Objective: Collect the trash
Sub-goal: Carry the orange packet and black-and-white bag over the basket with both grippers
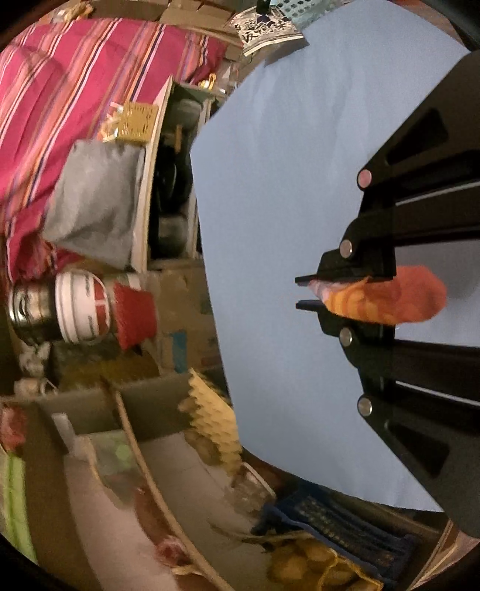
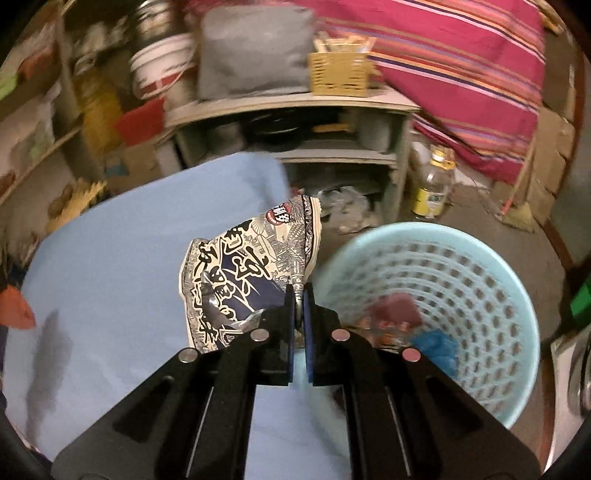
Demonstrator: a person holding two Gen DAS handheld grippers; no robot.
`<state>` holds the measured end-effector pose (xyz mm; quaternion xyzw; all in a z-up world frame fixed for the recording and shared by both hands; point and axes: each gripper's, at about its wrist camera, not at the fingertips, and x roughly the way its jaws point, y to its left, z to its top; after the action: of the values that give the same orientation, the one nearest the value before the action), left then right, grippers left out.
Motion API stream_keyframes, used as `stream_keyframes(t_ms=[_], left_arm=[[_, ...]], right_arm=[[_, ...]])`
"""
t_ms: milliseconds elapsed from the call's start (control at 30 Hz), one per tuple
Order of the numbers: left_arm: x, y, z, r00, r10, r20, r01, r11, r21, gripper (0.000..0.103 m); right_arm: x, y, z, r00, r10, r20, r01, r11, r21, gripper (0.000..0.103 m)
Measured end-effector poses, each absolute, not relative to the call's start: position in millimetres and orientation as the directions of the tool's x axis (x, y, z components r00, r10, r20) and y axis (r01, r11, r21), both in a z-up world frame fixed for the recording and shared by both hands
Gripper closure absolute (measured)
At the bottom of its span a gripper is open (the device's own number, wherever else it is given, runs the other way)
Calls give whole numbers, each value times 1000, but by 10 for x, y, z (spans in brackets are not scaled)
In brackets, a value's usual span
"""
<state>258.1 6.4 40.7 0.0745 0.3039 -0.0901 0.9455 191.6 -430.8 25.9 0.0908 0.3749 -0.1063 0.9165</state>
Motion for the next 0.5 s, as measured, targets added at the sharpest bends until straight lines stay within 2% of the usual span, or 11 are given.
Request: stream_keyframes(t_ms=[167,500], left_arm=[[2463,-538,524,801,-186,-569,292,951,100,95],[2368,-1882,713,758,-365,-541,461,886,48,95]], right_arm=[[1664,-4722,330,706,-166,-689,320,942,101,98],[1334,-5227,386,706,-205,-678,399,906,142,98]])
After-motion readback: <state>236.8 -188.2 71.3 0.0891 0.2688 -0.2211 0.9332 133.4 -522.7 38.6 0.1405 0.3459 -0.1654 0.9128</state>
